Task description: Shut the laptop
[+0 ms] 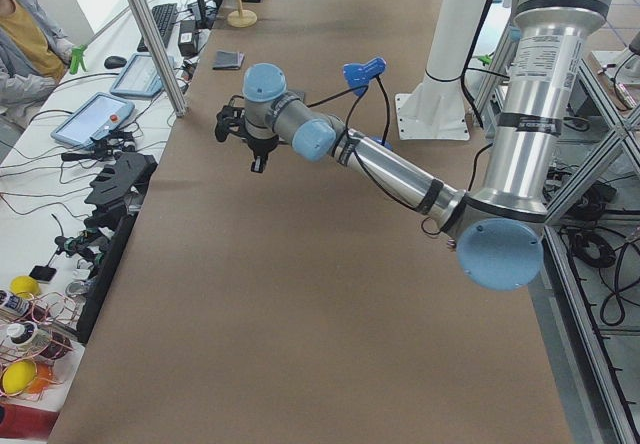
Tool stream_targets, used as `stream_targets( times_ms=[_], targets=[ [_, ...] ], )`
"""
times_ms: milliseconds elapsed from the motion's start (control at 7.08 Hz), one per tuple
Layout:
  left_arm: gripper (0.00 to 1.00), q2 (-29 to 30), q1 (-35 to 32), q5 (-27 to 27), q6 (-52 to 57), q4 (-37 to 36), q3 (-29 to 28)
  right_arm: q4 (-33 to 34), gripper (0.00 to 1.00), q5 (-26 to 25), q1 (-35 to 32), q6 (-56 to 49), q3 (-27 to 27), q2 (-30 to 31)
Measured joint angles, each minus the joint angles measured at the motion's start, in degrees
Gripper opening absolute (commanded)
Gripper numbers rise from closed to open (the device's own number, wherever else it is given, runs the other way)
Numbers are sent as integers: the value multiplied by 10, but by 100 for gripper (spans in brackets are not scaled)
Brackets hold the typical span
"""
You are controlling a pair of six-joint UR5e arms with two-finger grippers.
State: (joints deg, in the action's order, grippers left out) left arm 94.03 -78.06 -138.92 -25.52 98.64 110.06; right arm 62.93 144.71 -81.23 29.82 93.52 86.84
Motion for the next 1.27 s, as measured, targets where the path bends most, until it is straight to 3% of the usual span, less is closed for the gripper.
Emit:
stream_targets(
  times_ms=[141,283,424,707,848,1272],
  targets=[
    [98,-50,-32,9,61,-2,-6,43,4,-24,-15,-94,0,31],
    [98,-77,-53,35,114,-6,-24,115,45,-44,-30,-192,1,41],
    [98,-89,-66,50,161,-23,-45,201,97,-65,-43,-275,3,35],
    [98,-97,-75,59,201,-76,-59,339,100,-122,-49,-362,9,-3],
    [98,-97,-77,60,205,-90,-60,373,100,-137,-48,-376,11,-16],
    [98,-100,-88,67,209,-117,-69,395,100,-140,-35,-383,14,-31]
  ],
)
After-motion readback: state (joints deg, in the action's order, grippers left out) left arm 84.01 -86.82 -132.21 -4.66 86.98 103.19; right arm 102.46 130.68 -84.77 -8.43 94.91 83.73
